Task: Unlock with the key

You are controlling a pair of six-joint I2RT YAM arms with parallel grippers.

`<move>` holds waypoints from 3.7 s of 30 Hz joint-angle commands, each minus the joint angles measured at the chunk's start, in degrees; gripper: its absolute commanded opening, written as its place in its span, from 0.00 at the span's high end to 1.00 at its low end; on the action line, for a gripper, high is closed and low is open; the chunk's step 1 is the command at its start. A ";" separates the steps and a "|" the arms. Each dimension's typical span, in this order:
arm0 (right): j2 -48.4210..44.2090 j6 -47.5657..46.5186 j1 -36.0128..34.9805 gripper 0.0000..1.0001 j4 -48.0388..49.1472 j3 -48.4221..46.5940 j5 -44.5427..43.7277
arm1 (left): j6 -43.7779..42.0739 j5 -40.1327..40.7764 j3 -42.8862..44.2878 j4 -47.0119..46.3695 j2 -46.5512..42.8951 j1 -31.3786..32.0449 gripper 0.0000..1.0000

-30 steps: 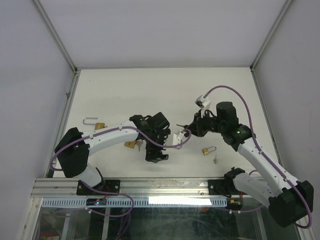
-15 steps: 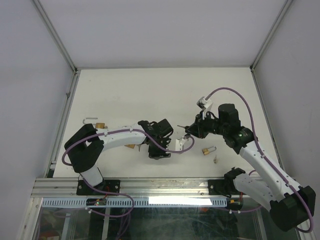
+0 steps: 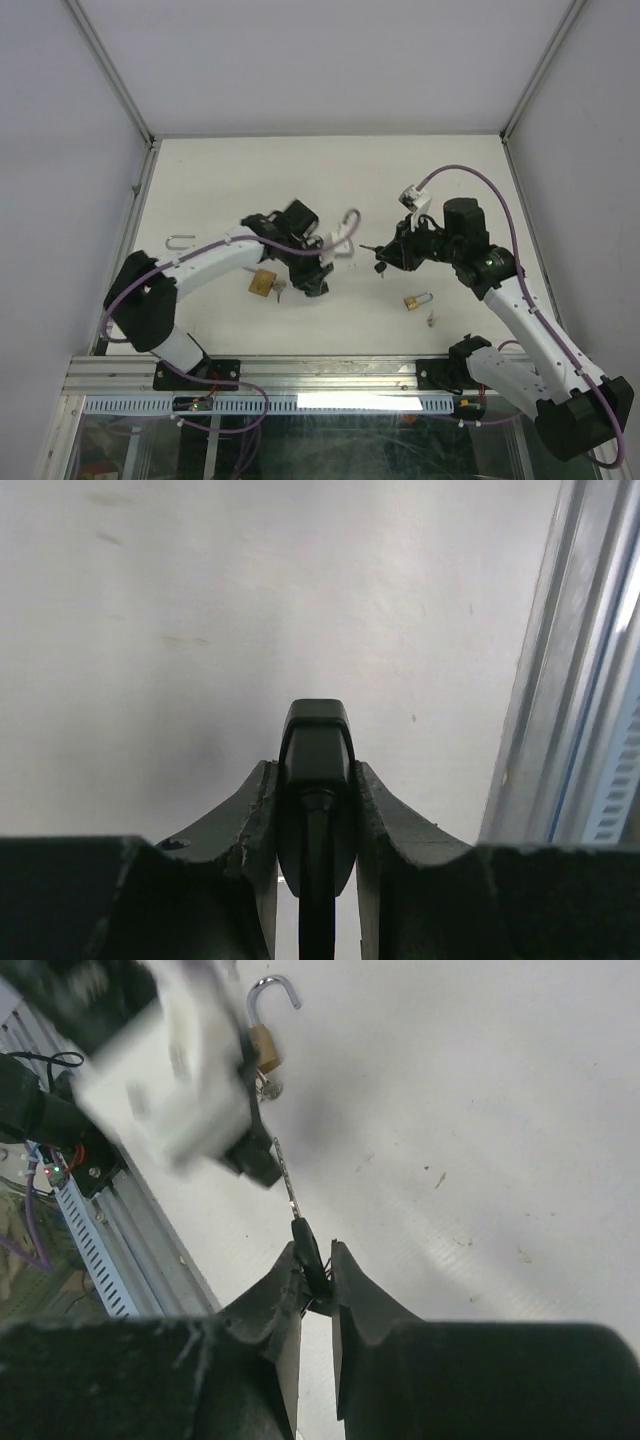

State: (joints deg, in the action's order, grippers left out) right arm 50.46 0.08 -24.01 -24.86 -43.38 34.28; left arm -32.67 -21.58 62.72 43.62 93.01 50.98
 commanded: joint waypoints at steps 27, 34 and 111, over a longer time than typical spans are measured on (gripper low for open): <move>-4.58 15.52 3.29 1.00 17.29 -24.60 13.13 | 65.62 -55.67 26.19 -75.60 -13.75 -18.85 1.00; -5.80 18.06 3.26 1.00 22.76 -24.86 16.88 | 75.25 -48.79 28.06 -85.62 -11.65 -15.60 1.00; 6.87 -10.25 0.55 1.00 -16.62 -39.33 16.21 | 45.33 -44.40 21.39 -56.40 -15.58 -14.55 1.00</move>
State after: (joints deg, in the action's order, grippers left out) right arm 57.69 -7.77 -23.46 -39.35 -79.57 51.13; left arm 16.91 -65.10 81.80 -11.70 79.50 36.75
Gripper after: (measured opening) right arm 0.140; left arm 0.274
